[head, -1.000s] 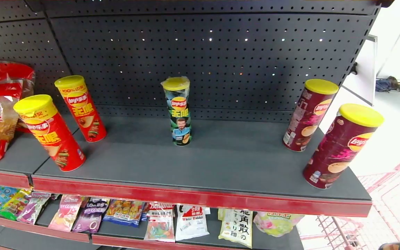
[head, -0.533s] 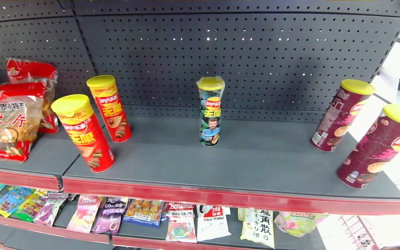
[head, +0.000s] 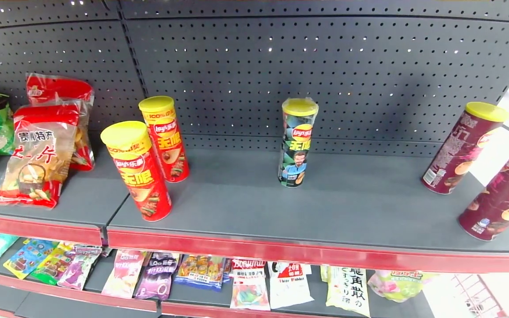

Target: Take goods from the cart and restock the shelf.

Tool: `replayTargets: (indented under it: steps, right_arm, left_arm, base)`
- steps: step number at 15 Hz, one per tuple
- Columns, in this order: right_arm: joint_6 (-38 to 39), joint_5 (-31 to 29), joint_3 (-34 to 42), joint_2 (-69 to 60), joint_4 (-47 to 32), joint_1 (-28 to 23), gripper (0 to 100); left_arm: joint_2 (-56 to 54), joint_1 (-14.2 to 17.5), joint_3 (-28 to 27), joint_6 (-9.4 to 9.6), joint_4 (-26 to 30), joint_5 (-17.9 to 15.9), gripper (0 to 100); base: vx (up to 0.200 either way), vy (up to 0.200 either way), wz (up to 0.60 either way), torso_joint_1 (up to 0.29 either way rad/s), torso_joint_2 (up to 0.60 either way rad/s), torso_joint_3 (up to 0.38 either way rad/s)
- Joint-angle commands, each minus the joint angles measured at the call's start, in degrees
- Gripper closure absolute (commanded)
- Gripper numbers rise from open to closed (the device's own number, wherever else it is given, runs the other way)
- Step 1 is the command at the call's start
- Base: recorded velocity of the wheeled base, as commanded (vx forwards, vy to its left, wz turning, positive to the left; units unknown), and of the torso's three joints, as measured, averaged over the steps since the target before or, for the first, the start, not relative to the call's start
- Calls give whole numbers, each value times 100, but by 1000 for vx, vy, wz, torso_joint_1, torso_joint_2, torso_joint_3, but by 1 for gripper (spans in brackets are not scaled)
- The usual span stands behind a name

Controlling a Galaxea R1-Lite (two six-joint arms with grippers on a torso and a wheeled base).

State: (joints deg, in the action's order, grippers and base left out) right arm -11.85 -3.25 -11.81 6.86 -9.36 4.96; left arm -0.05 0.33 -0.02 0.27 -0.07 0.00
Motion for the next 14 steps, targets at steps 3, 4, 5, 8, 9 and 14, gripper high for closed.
replayTargets:
  steps: [3, 4, 5, 8, 9, 14]
  right_arm:
    - [-63, 0, 135, -133, 5, -13, 100]
    - [-63, 0, 127, -133, -4, -13, 100]
    - [-63, 0, 135, -141, -4, -4, 100]
    - [-63, 0, 144, -133, -4, -4, 100]
    - [-63, 0, 144, -133, -4, -4, 100]
    - [-63, 0, 144, -115, 5, 5, 100]
  left_arm:
    - [5, 2, 2, 8, -1, 0, 0]
    - [5, 2, 2, 8, -1, 0, 0]
    - [5, 2, 2, 8, -1, 0, 0]
    - [5, 2, 2, 8, -1, 0, 0]
    - [5, 2, 2, 8, -1, 0, 0]
    - [5, 2, 2, 8, 7, 0, 0]
  base:
    - [0, 0, 0, 0, 0, 0]
    - [0, 0, 0, 0, 0, 0]
    - [0, 0, 0, 0, 0, 0]
    - [0, 0, 0, 0, 0, 0]
    - [0, 0, 0, 0, 0, 0]
    - [0, 0, -240, 1, 0, 1]
